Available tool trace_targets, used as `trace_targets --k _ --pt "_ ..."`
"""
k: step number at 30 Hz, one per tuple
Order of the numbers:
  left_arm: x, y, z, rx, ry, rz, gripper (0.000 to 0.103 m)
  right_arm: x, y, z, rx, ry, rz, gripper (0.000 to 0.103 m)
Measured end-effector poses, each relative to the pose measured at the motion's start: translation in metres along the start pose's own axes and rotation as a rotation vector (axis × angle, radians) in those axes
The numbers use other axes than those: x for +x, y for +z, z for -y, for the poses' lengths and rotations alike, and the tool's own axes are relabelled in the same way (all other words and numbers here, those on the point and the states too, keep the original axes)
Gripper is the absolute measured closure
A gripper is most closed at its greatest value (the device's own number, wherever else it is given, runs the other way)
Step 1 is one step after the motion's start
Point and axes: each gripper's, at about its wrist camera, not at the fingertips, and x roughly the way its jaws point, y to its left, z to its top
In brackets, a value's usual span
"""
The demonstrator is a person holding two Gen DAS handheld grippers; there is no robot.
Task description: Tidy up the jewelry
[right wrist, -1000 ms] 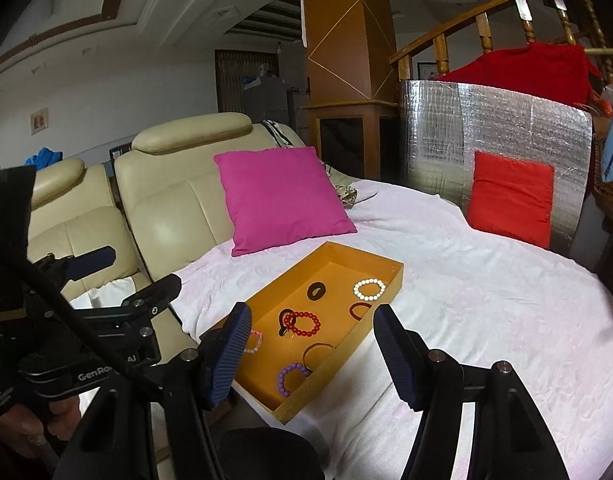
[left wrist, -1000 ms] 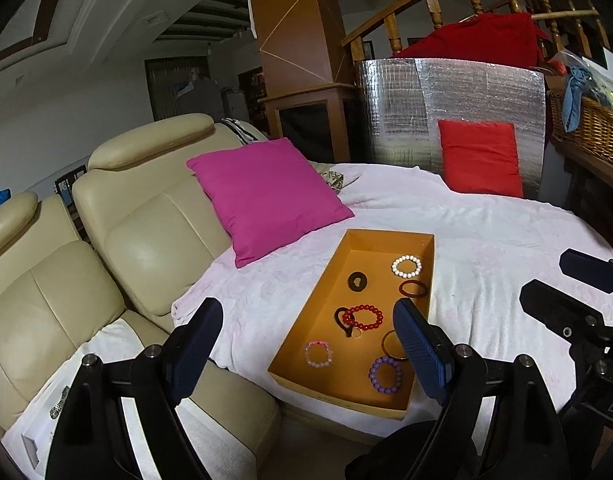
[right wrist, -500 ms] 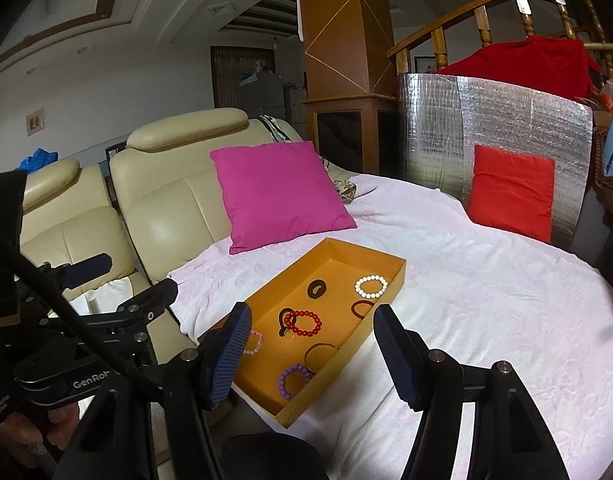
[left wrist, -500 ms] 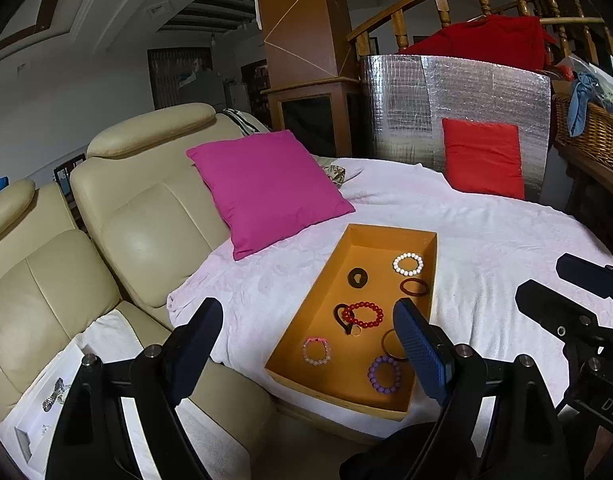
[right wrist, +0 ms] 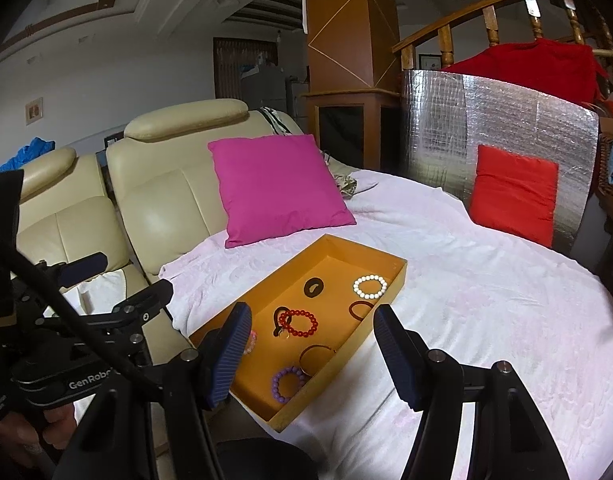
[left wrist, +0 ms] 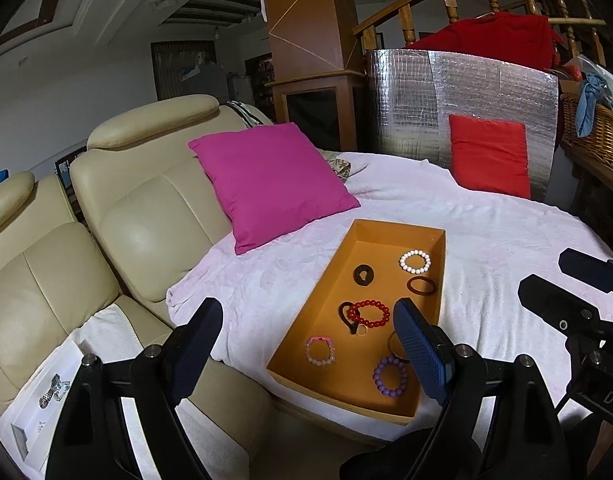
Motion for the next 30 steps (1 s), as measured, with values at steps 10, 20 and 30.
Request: trace_targets --k 10,20,30 --pt "0.007 0.0 0.0 -0.002 0.017 -0.01 0.015 0.013 0.004 0.0 -0.014 0.015 -0.009 0.036" --pt "0.02 -0.001 -0.001 -0.006 0.013 -0.035 0.015 0.025 0.003 0.0 -0.016 0.021 -0.026 0.036" --pt "0.029 -0.001 0.0 -0.001 0.012 -0.046 0.015 0.038 0.003 0.004 -0.009 0.024 -0.044 0.036"
